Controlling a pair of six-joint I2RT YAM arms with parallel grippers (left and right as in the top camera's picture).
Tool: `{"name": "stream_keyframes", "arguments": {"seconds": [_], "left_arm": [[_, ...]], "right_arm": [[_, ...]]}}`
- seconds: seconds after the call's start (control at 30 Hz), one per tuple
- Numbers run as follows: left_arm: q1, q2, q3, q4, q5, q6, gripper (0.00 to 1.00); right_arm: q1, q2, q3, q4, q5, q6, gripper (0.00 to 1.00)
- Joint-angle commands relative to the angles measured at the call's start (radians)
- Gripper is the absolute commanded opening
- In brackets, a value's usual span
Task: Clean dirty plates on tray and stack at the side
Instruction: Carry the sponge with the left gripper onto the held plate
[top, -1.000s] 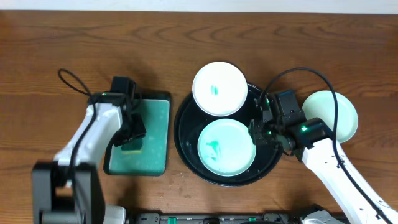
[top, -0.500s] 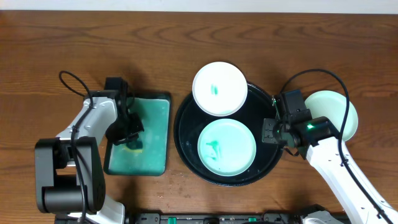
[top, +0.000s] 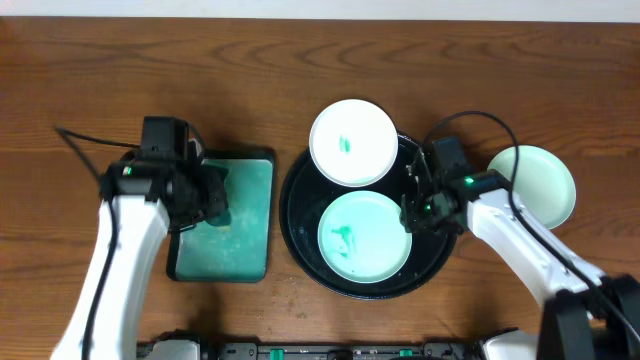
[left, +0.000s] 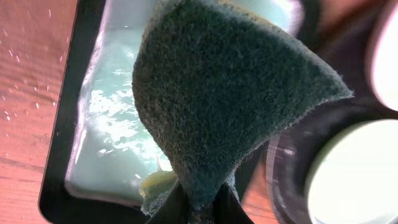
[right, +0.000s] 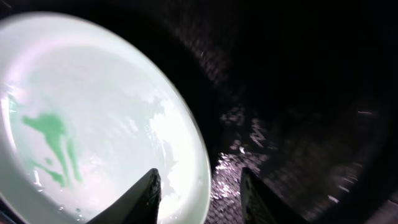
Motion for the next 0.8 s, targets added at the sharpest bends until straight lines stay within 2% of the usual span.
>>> {"name": "stream_keyframes", "arguments": {"seconds": [0.0, 0.07, 0.13, 0.17, 0.23, 0.4, 0.63, 0.77], "left_arm": [[-0.055, -0.085, 0.02, -0.01, 0.063, 0.017, 0.07], [-0.091, -0.114, 0.02, -0.002, 0.119, 0.008, 0.07], [-0.13, -0.121, 0.02, 0.01, 0.135, -0.023, 0.07], [-0.162, -0.115, 0.018, 0.022, 0.135, -0.052, 0.08], [-0.201, -0.101, 0.01, 0.045, 0.136, -0.088, 0.07], [-0.359, -0.002, -0.01, 0.16, 0.146, -0.24, 0.07], [-0.604, 0.222, -0.01, 0.347, 0.14, -0.459, 0.07], [-0.655, 0.357, -0.01, 0.423, 0.142, -0.552, 0.07]], "right_arm": [[-0.007, 0.076, 0.008, 0.011, -0.061, -0.018, 0.34], [-0.006, 0.109, 0.007, 0.024, -0.082, -0.019, 0.32], [-0.006, 0.133, 0.007, 0.042, -0.094, -0.006, 0.25], [-0.005, 0.146, 0.007, 0.053, -0.094, 0.008, 0.11], [-0.003, 0.153, 0.006, 0.062, -0.094, 0.023, 0.02], [0.007, 0.153, 0.006, 0.061, -0.09, 0.043, 0.01], [0.023, 0.153, 0.006, 0.061, -0.06, 0.079, 0.01], [0.024, 0.153, 0.006, 0.057, -0.059, 0.079, 0.01]]}}
